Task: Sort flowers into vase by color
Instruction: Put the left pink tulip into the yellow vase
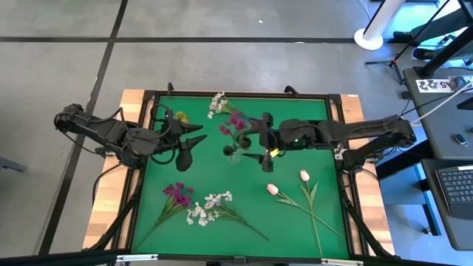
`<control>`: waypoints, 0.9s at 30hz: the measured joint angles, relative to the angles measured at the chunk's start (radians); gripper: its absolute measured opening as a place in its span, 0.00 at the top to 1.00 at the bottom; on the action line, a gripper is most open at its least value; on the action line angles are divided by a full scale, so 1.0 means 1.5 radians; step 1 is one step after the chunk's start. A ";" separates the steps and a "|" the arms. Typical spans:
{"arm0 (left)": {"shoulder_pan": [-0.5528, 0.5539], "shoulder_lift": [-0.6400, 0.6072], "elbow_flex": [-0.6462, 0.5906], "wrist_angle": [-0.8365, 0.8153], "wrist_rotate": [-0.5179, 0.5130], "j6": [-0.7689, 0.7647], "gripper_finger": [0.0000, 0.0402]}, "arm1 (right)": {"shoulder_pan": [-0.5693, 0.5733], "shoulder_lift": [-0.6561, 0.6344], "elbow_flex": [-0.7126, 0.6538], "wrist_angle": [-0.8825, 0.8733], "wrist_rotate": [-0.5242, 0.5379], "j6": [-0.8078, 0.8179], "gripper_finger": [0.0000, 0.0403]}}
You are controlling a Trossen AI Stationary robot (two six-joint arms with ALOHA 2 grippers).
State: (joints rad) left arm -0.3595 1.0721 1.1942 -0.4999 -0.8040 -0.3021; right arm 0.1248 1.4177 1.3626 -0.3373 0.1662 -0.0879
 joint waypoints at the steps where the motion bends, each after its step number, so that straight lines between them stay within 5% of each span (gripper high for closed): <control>1: 0.000 0.000 0.000 -0.004 0.000 -0.002 0.64 | 0.000 -0.003 0.015 -0.022 0.000 0.000 0.15; 9: 0.000 -0.015 0.000 -0.092 0.010 -0.070 0.64 | 0.000 -0.051 0.068 -0.149 0.003 0.014 0.15; 16: 0.000 -0.004 0.001 -0.310 0.096 -0.286 0.64 | 0.000 -0.118 0.063 -0.284 0.065 0.085 0.15; 21: -0.011 0.016 -0.022 -0.404 0.137 -0.418 0.64 | 0.000 -0.164 0.004 -0.316 0.101 0.135 0.15; 27: -0.052 0.015 -0.133 -0.318 0.150 -0.462 0.64 | 0.000 -0.216 -0.151 -0.310 0.115 0.220 0.15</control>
State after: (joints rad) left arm -0.4376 1.0944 0.9953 -0.9765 -0.5791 -0.9956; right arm 0.1249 1.0934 1.1363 -0.8028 0.3393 0.2428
